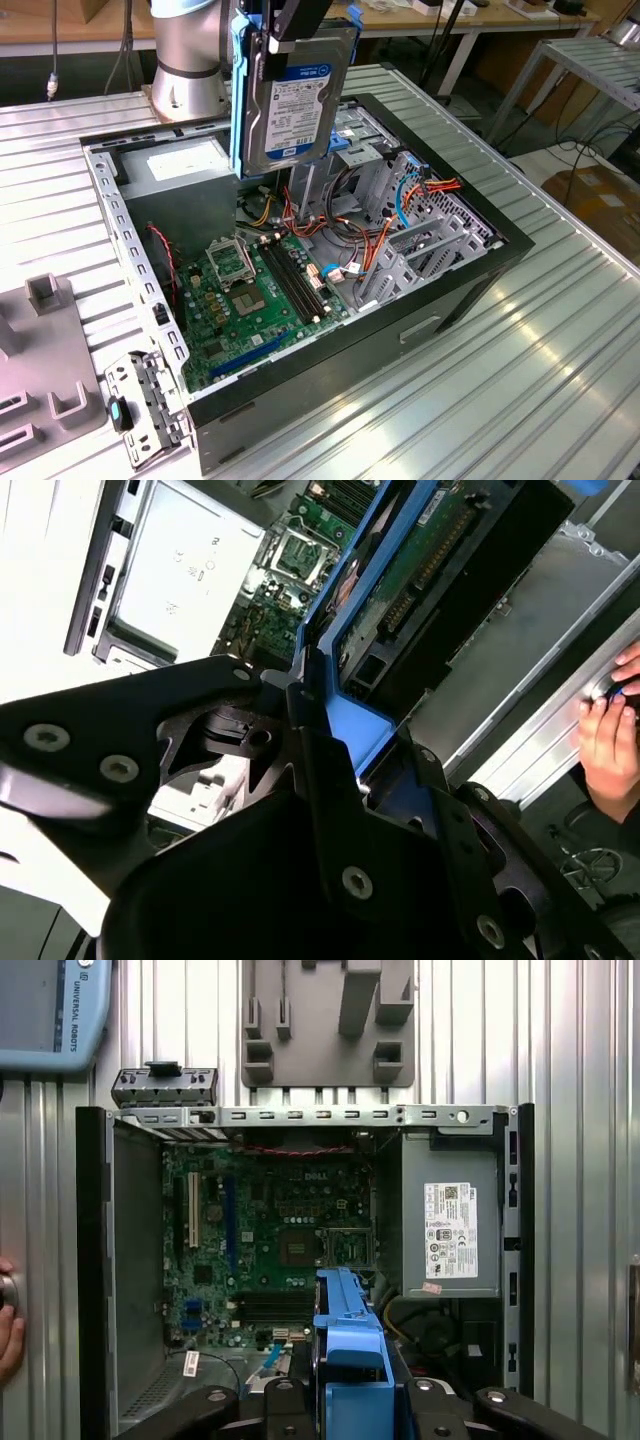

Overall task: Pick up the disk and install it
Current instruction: 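Insert the disk into the insertion slot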

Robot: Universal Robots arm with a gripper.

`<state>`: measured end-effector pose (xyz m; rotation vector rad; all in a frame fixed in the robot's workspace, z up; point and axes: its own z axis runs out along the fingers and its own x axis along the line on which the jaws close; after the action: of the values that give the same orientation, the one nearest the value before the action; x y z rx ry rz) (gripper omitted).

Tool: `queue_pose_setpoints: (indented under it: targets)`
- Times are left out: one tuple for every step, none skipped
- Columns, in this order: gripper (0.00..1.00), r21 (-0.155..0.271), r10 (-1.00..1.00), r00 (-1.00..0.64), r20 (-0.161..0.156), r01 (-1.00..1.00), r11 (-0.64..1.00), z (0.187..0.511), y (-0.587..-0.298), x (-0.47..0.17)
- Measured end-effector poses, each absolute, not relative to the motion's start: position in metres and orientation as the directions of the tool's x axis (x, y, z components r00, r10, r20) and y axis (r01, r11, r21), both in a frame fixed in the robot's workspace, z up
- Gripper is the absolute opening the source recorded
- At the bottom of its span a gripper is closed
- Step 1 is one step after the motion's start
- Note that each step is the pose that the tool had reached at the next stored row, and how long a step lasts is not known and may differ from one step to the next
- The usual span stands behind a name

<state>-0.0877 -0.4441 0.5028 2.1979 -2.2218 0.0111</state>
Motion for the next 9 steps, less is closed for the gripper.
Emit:
queue_pose_setpoints:
  targets:
    - [0.37,0.006,-1.0,-0.011,0.017,-1.0,0.011,0.5028,-0.4442,-0.0877]
    - [0.37,0.007,-1.0,-0.011,0.017,-1.0,0.011,0.5028,-0.4442,-0.0876]
    - [0.37,0.007,-1.0,-0.011,0.017,-1.0,0.011,0.5029,-0.4443,-0.0876]
    - [0.37,0.006,-1.0,-0.011,0.017,-1.0,0.011,0.5028,-0.4443,-0.0877]
    - [0.37,0.006,-1.0,-0.011,0.017,-1.0,0.011,0.5028,-0.4445,-0.0877]
    - [0.37,0.006,-1.0,-0.011,0.017,-1.0,0.011,0.5029,-0.4455,-0.0876]
    - [0.37,0.006,-1.0,-0.011,0.017,-1.0,0.011,0.5028,-0.4467,-0.0876]
    - [0.37,0.007,-1.0,-0.011,0.017,-1.0,0.011,0.5029,-0.448,-0.0876]
    - [0.37,0.006,-1.0,-0.011,0.017,-1.0,0.011,0.5028,-0.45,-0.0876]
